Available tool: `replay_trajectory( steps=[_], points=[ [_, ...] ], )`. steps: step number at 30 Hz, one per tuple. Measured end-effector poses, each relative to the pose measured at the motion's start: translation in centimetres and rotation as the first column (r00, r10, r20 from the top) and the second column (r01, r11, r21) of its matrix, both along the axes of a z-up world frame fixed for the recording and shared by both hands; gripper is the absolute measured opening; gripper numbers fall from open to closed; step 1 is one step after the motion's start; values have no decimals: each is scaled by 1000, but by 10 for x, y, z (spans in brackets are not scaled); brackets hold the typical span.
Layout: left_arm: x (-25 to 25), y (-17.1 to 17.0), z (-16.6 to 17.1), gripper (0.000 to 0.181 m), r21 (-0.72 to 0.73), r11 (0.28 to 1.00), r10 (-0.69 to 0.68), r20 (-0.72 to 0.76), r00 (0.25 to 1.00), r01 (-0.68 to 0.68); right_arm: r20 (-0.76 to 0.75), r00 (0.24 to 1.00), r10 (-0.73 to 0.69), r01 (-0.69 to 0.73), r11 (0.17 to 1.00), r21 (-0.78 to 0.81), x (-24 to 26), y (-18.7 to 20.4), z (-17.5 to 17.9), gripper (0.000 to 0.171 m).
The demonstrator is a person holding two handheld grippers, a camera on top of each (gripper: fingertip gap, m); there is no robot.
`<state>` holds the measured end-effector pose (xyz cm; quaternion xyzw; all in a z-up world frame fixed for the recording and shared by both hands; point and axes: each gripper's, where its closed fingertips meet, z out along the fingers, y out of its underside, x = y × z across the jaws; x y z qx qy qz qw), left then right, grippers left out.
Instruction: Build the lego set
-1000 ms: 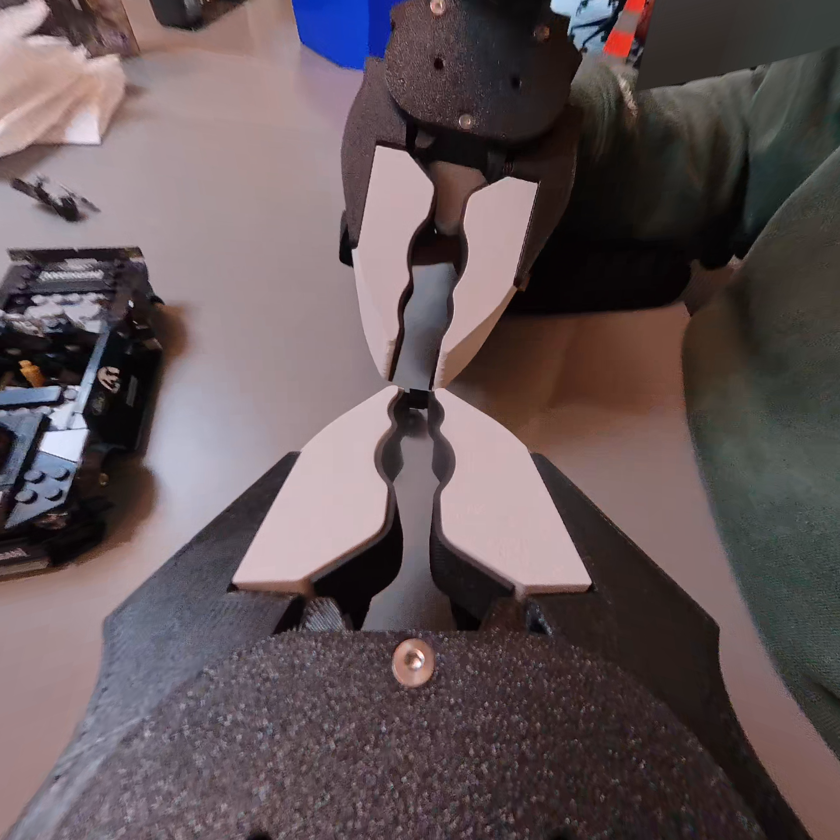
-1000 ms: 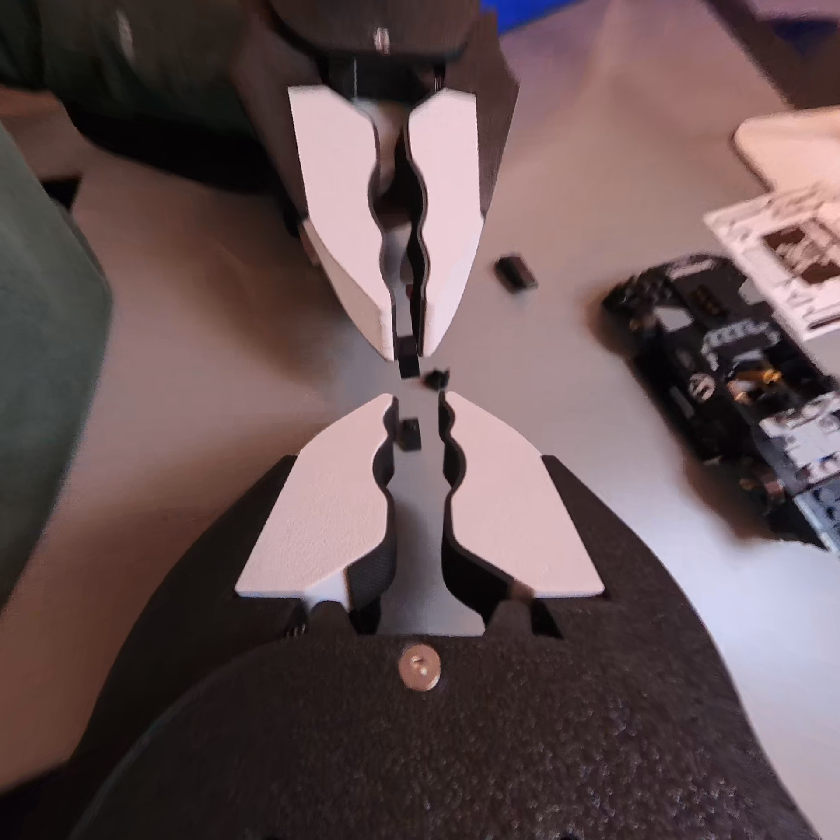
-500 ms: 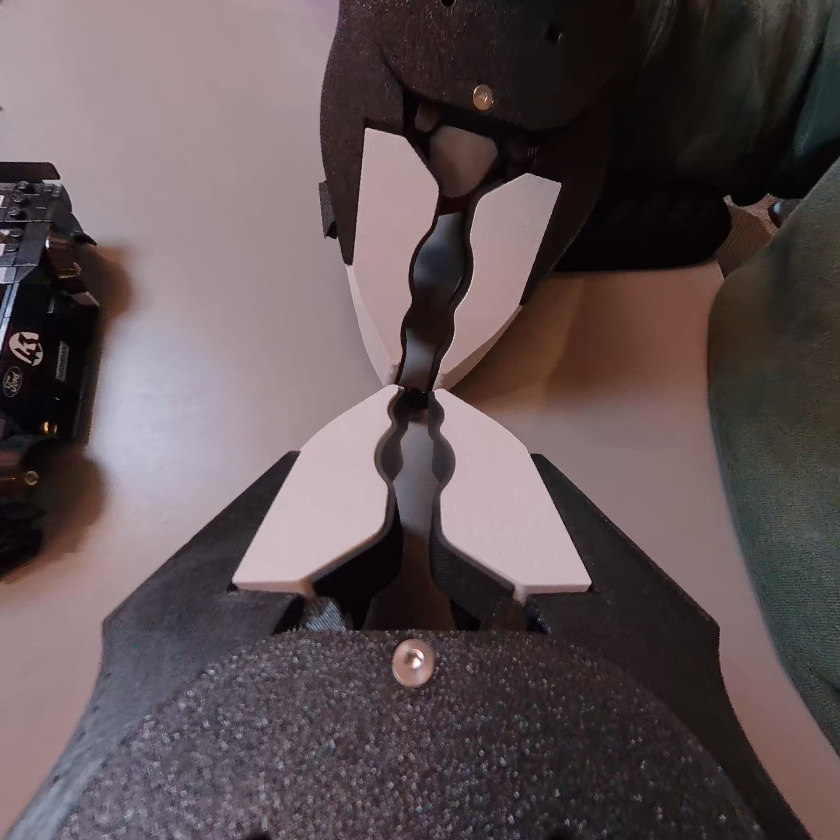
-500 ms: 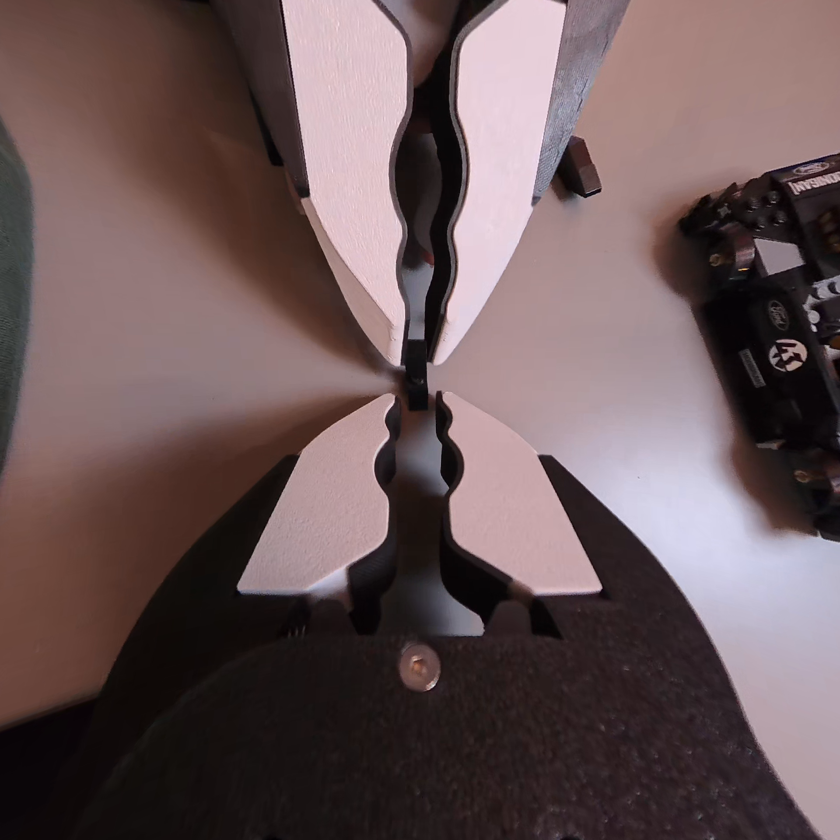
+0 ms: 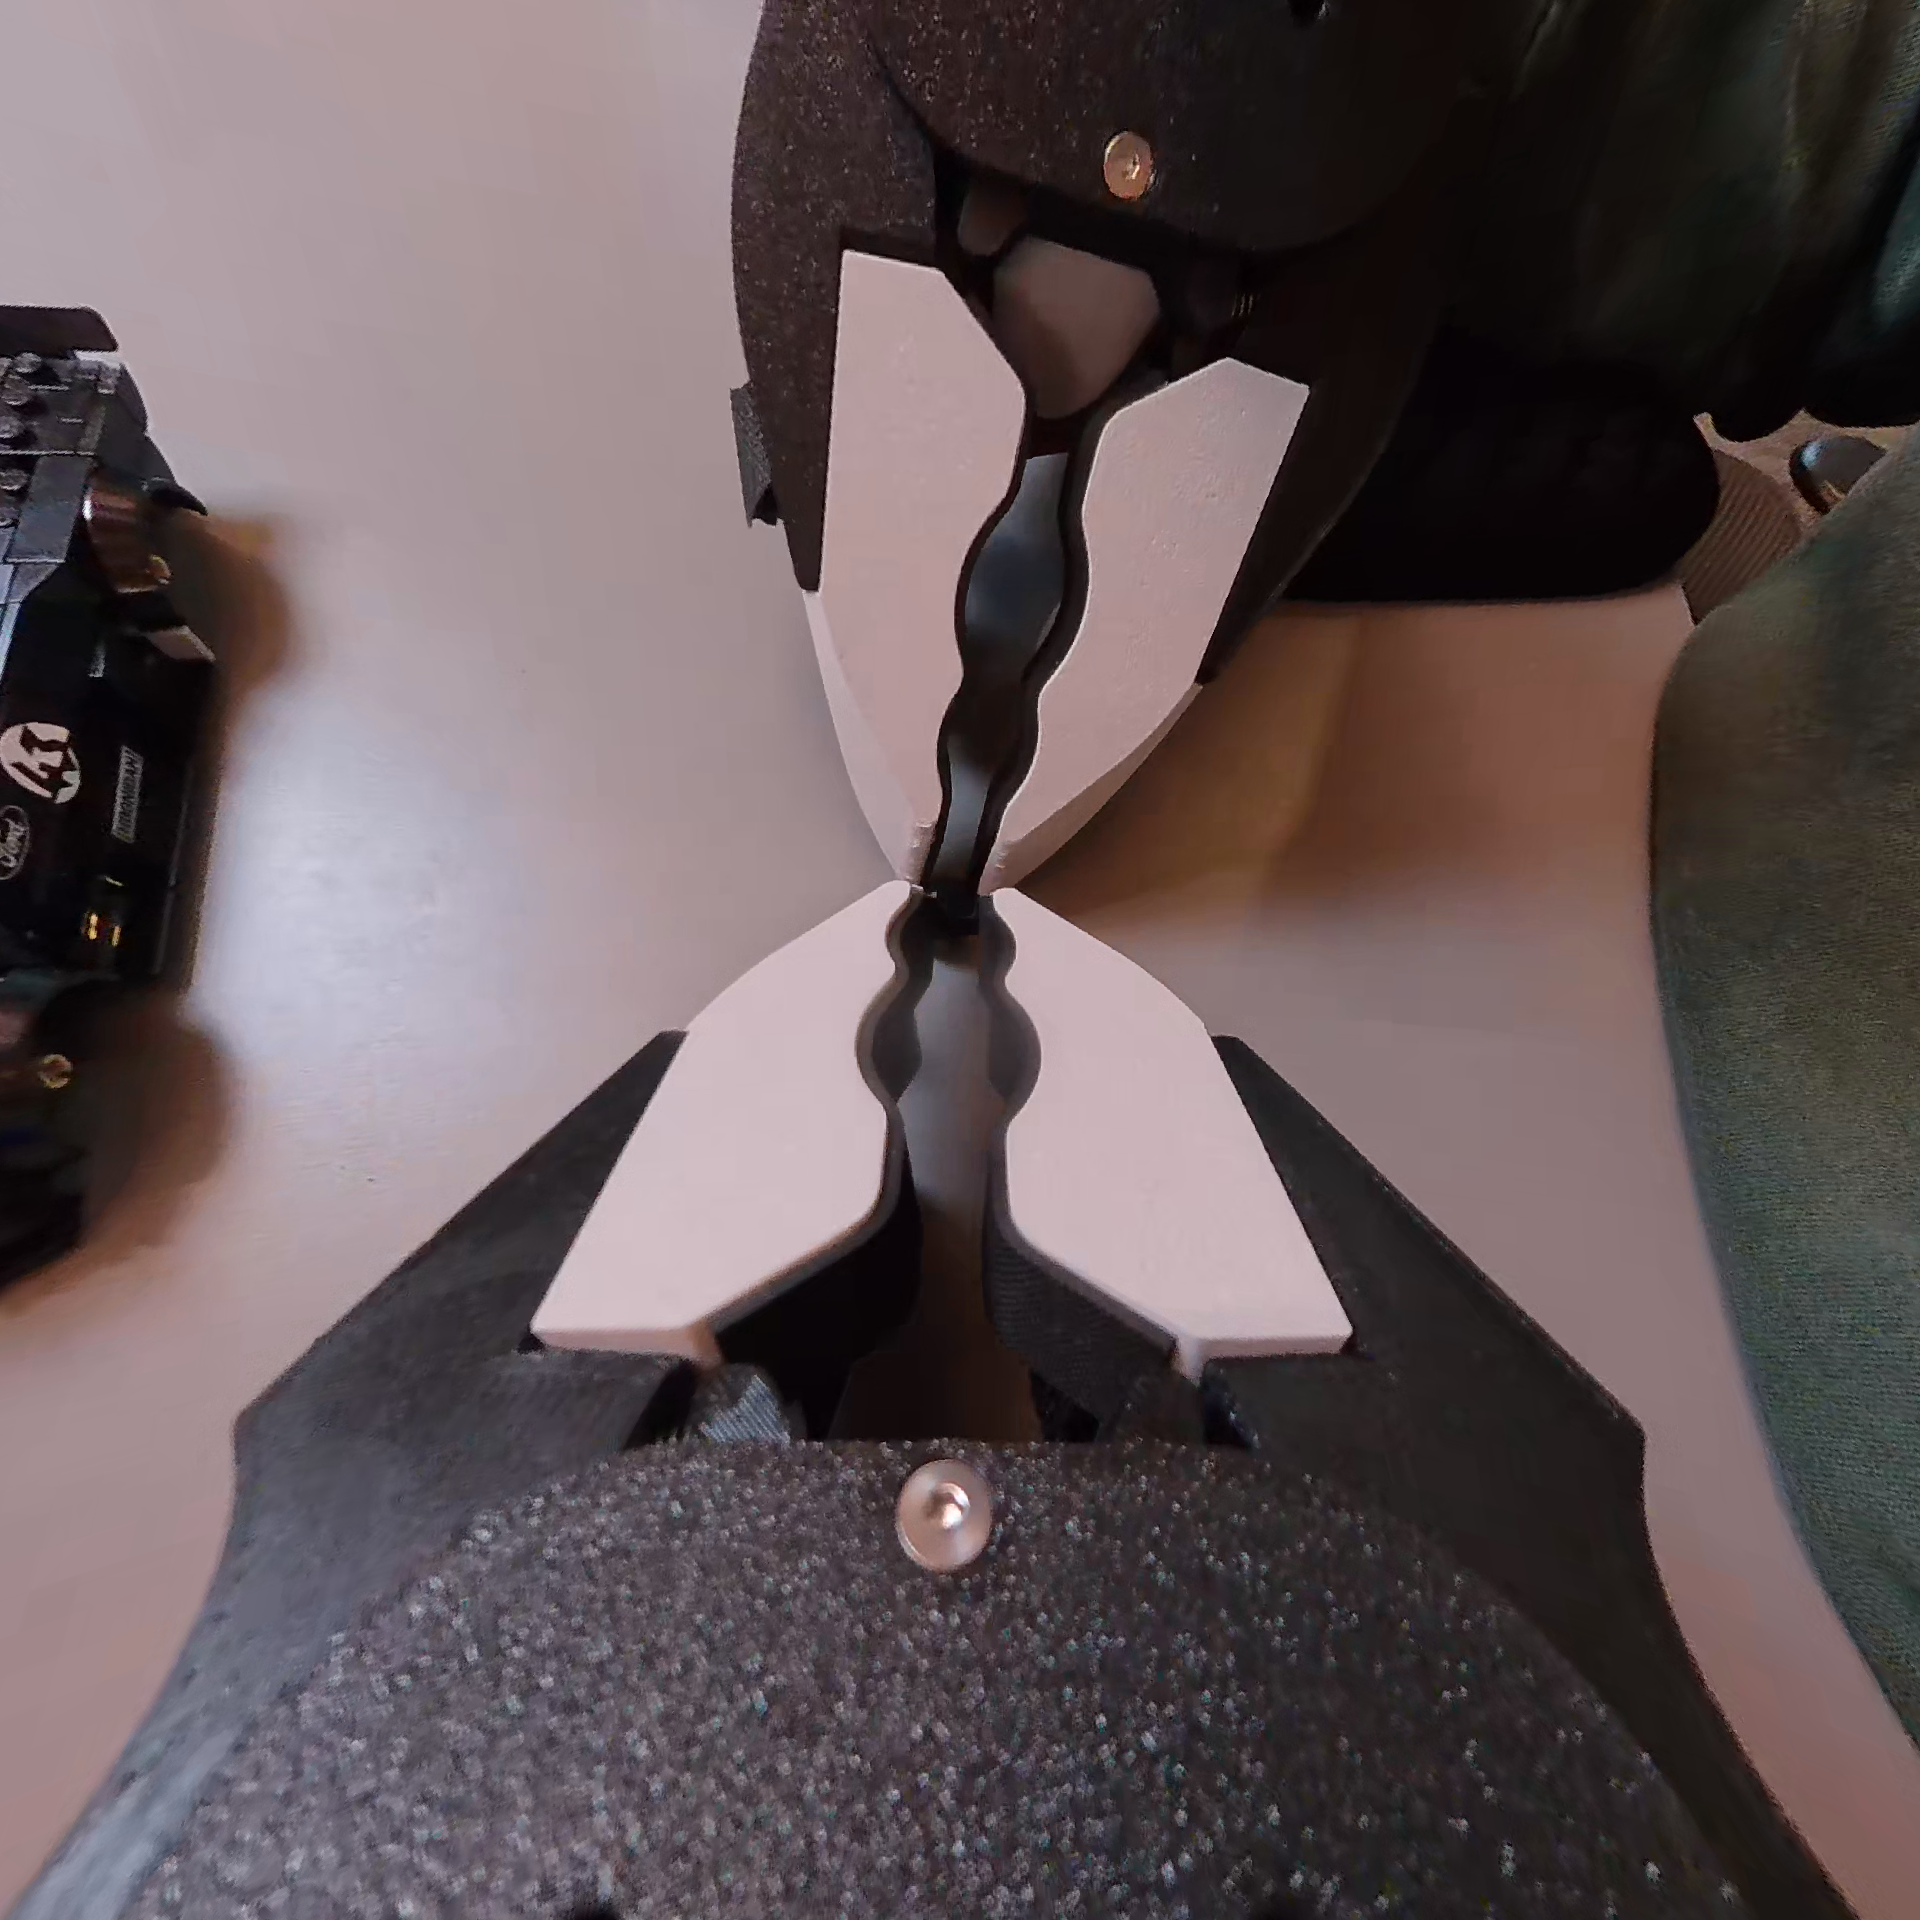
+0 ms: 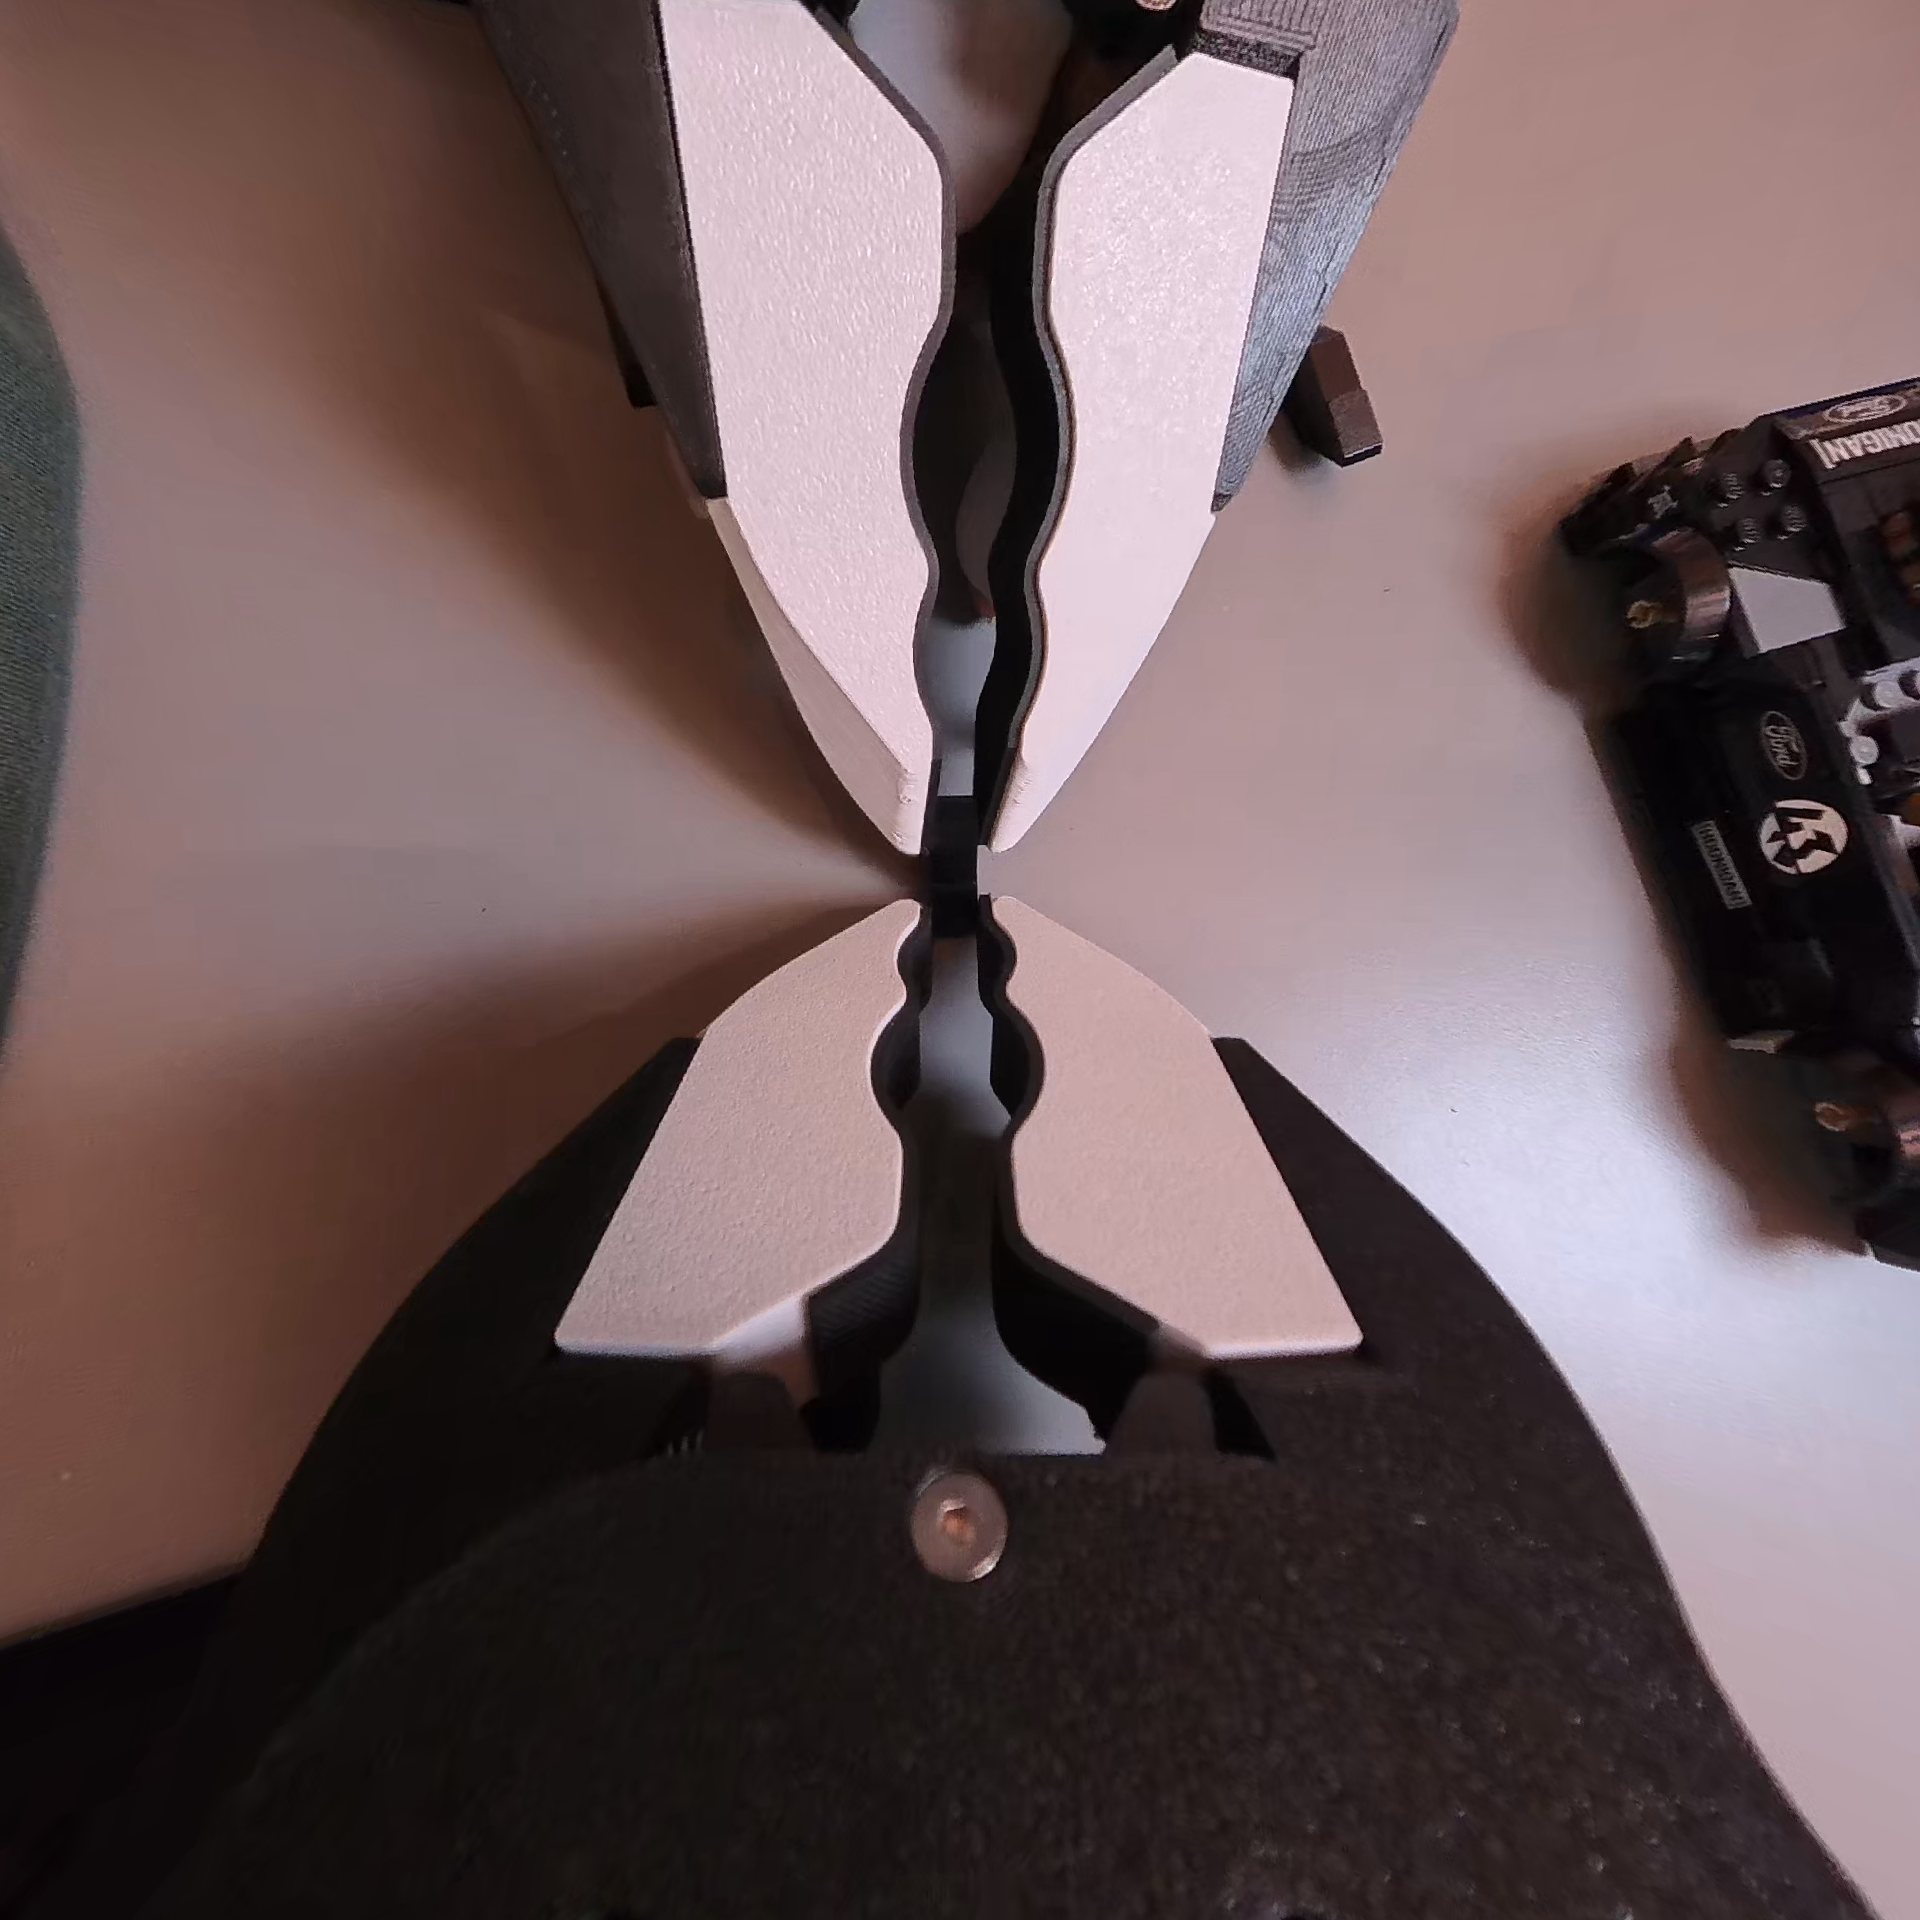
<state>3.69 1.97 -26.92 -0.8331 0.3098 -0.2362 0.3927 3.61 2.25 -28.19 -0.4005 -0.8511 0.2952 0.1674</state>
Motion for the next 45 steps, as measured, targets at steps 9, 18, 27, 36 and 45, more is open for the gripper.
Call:
replay_trajectory(
  steps=[9, 18, 27, 36, 45],
  points=[
    [-2, -1, -3, 9, -37, 999, 17, -14, 1000, -17, 4, 1000, 0, 0, 1000, 3, 1, 0, 0, 8],
    [-2, -3, -5, 9, -52, 999, 0, -50, 999, -3, 4, 1000, 3, -3, 1000, 2, 1, -1, -1, 8],
    [0, -4, -4, 9, -71, 997, -16, -69, 997, 11, -11, 1000, 0, 0, 1000, -22, 2, 0, 2, 10],
    [1, -4, -5, 9, -77, 997, -19, -85, 996, 12, -47, 999, 16, -18, 998, -57, -3, -8, 7, 10],
    [1, -5, -7, 9, -87, 996, -15, -101, 995, 6, -11, 999, 40, -41, 998, -54, -3, -7, 5, 8]
  ],
)
